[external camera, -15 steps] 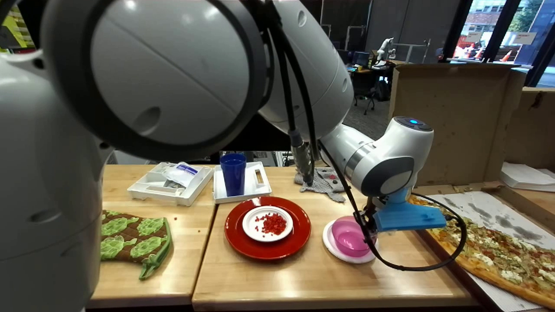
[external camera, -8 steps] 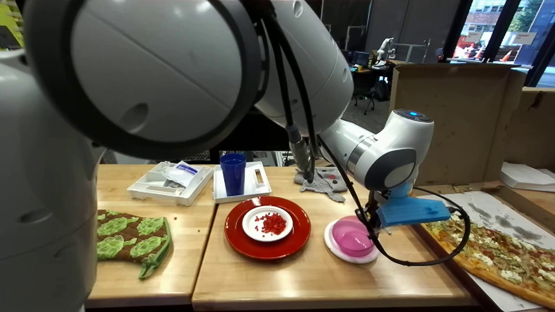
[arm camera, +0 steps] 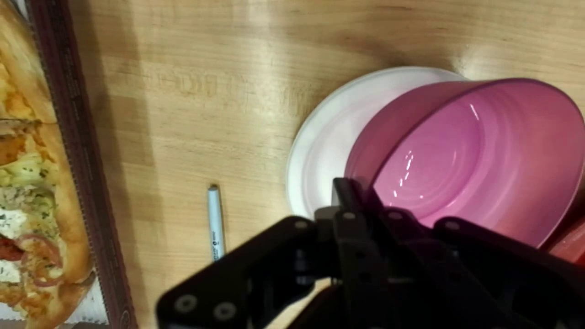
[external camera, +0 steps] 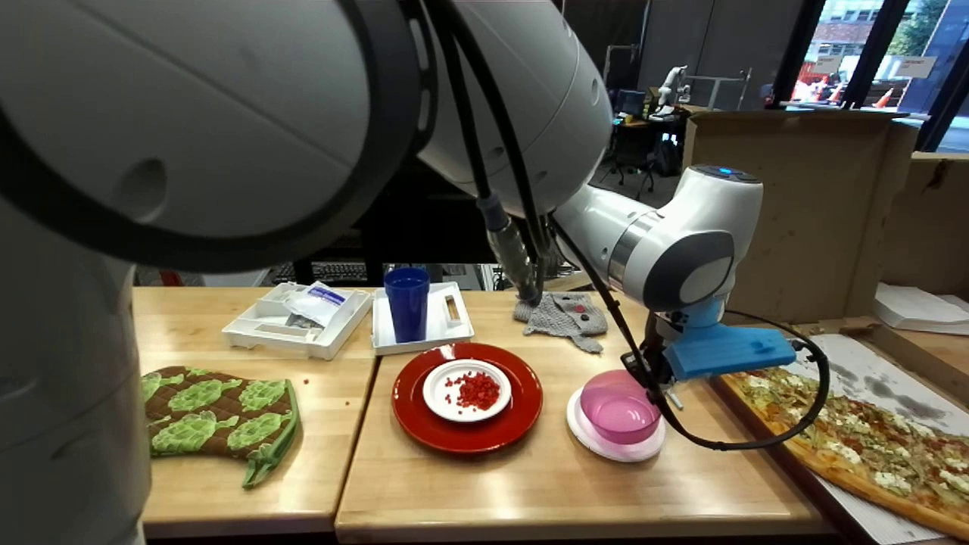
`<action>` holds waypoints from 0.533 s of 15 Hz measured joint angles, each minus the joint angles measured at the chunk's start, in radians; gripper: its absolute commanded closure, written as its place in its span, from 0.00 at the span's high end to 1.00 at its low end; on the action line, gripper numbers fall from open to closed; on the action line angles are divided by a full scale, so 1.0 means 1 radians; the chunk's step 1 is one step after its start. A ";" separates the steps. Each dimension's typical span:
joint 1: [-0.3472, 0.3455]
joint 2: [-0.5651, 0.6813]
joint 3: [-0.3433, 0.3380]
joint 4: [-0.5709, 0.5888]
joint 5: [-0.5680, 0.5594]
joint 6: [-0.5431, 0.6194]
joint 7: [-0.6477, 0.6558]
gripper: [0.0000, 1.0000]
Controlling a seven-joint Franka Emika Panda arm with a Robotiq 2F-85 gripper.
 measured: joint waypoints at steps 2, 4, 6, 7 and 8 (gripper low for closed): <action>0.004 -0.012 0.002 0.006 0.000 -0.020 -0.004 0.01; 0.008 -0.018 0.007 0.021 0.003 -0.042 -0.005 0.01; 0.010 -0.018 0.016 0.041 0.023 -0.056 -0.011 0.01; 0.011 -0.018 0.021 0.050 0.045 -0.058 -0.016 0.01; 0.012 -0.018 0.027 0.059 0.070 -0.059 -0.021 0.01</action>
